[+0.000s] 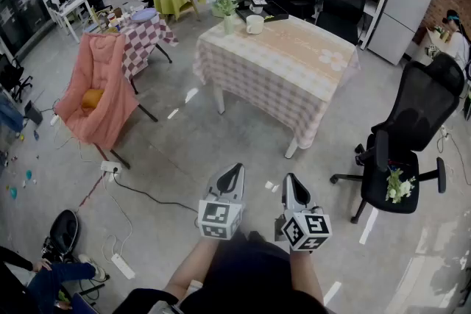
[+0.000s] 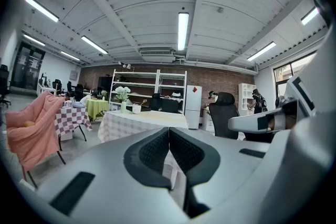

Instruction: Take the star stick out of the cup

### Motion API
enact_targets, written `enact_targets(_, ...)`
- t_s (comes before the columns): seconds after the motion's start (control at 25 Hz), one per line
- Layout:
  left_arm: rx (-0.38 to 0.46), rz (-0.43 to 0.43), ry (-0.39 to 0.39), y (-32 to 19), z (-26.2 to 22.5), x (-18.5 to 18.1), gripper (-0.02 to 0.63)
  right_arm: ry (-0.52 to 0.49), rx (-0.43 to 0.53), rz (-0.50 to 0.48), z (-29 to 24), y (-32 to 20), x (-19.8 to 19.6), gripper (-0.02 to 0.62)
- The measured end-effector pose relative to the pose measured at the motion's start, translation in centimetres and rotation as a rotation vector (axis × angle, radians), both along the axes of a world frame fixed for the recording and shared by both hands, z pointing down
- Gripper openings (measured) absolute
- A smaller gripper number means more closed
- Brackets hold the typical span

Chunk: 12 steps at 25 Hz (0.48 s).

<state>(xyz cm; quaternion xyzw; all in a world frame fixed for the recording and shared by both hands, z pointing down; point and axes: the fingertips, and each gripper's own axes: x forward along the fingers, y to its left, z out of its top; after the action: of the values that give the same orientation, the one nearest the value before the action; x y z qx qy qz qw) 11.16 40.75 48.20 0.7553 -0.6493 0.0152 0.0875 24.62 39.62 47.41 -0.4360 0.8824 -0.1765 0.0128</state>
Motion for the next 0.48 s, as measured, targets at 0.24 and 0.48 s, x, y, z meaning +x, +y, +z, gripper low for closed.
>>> enact_targets(0.24, -0.004, 0.005, 0.002, -0.2, 0.2, 0.2, 0.011, -0.03, -0.014, -0.002, 0.3, 0.0, -0.1, 0.002)
enact_targets(0.48, -0.016, 0.026, 0.004, -1.8, 0.2, 0.8, 0.011, -0.007, -0.025, 0.022, 0.6, -1.9, -0.3, 0.002)
